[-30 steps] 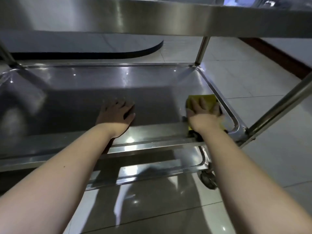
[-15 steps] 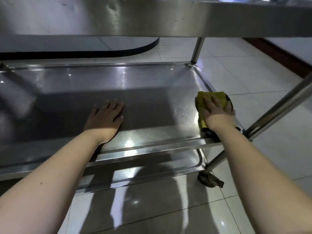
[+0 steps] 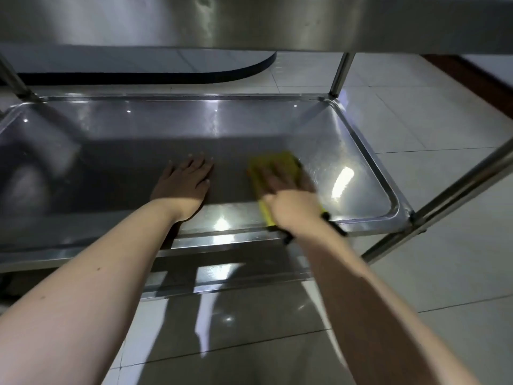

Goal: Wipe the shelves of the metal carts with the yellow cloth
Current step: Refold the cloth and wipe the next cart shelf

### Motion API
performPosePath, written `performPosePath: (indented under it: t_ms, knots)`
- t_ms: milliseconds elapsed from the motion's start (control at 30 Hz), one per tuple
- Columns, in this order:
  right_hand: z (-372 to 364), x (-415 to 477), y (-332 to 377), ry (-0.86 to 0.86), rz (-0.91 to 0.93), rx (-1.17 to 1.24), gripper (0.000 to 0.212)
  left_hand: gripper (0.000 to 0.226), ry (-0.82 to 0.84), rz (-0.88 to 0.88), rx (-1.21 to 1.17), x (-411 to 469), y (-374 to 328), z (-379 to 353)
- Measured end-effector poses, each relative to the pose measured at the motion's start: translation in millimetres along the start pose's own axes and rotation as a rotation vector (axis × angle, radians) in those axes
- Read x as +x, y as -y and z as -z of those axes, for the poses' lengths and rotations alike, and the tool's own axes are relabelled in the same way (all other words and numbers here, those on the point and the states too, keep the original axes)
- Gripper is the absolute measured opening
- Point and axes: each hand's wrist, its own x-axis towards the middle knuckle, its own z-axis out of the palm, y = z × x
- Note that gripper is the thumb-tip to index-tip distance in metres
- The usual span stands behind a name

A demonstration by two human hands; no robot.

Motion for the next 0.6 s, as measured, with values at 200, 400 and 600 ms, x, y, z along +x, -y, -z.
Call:
performPosePath:
  t_ms: [200, 400, 600]
  knots:
    - [35, -10, -141, -0.023, -0.473, -0.004, 0.056, 0.054, -0.011, -0.011, 0.027, 1, -3, -4]
    - [8, 14, -5, -0.002, -0.243, 0.024, 0.055, 0.054, 0.008, 0.013, 0.029, 0, -2, -2]
    - [-17, 9, 84, -0.068, 0.034, 0.107, 0.056, 0.054, -0.019, 0.024, -0.039, -6, -9, 6]
